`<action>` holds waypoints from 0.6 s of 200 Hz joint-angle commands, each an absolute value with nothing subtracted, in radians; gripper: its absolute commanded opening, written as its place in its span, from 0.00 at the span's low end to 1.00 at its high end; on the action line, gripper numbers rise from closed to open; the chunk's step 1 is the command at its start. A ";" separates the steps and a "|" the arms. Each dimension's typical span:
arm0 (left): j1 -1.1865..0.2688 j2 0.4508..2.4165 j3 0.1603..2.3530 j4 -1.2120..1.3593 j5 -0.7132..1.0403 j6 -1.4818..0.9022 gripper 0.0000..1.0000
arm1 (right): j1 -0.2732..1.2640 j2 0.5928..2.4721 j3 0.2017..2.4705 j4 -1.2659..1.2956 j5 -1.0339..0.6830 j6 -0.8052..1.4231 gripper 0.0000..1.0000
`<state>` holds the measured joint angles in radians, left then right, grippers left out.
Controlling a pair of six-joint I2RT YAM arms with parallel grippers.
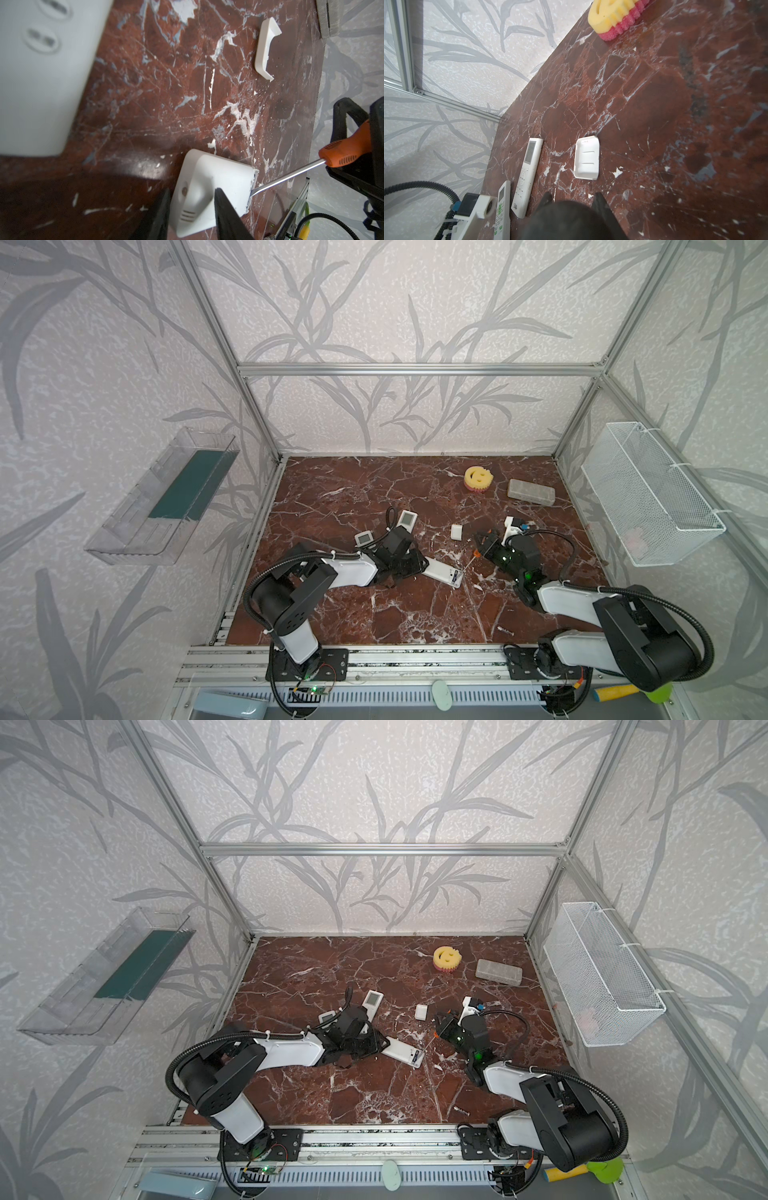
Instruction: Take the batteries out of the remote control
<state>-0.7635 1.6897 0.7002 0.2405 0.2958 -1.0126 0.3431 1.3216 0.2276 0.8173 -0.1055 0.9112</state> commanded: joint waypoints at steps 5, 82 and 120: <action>-0.802 1.705 0.617 0.120 0.292 -1.098 0.39 | 0.348 1.377 0.178 0.975 -0.055 1.003 0.00; -0.808 1.677 0.572 0.119 0.264 -1.151 0.37 | 0.358 1.758 0.165 1.407 -0.028 1.243 0.00; -0.810 1.649 0.541 0.136 0.253 -1.182 0.37 | 0.399 1.761 0.182 1.407 0.014 1.222 0.00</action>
